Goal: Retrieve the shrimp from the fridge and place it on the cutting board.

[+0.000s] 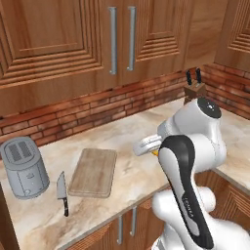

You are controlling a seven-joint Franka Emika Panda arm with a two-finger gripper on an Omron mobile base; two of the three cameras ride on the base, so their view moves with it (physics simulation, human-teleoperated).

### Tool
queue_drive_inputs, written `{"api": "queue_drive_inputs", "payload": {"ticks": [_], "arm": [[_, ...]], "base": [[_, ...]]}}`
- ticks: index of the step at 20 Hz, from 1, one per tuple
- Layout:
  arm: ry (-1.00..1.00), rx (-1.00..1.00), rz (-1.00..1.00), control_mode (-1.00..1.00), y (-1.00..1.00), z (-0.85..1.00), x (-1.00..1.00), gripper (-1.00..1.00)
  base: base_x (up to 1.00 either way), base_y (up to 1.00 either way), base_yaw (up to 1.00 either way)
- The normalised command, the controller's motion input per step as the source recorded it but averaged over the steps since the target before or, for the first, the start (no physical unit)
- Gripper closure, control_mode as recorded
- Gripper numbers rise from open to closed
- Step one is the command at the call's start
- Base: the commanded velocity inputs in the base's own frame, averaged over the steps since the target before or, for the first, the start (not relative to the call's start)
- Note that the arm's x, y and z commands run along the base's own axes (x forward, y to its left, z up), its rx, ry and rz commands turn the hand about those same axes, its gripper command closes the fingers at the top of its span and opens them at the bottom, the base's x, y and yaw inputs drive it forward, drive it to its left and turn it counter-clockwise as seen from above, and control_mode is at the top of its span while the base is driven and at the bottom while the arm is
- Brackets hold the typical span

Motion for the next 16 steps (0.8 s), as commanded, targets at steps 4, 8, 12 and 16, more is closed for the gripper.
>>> {"api": "queue_drive_inputs", "payload": {"ticks": [4, 8, 12, 16], "arm": [[0.00, 0.00, 0.00, -1.00, 0.69, -0.40, 0.95, 1.00], [0.00, -0.04, 0.00, -1.00, 0.80, -0.65, 0.70, 1.00], [0.00, -0.04, 0.00, -1.00, 0.80, -0.67, 0.65, 1.00], [-0.05, -0.02, 0.00, -1.00, 0.68, -0.62, 0.64, 1.00]], "base": [[0.00, 0.00, 0.00], [0.00, 0.00, 0.00], [0.00, 0.00, 0.00], [0.00, 0.00, 0.00]]}}
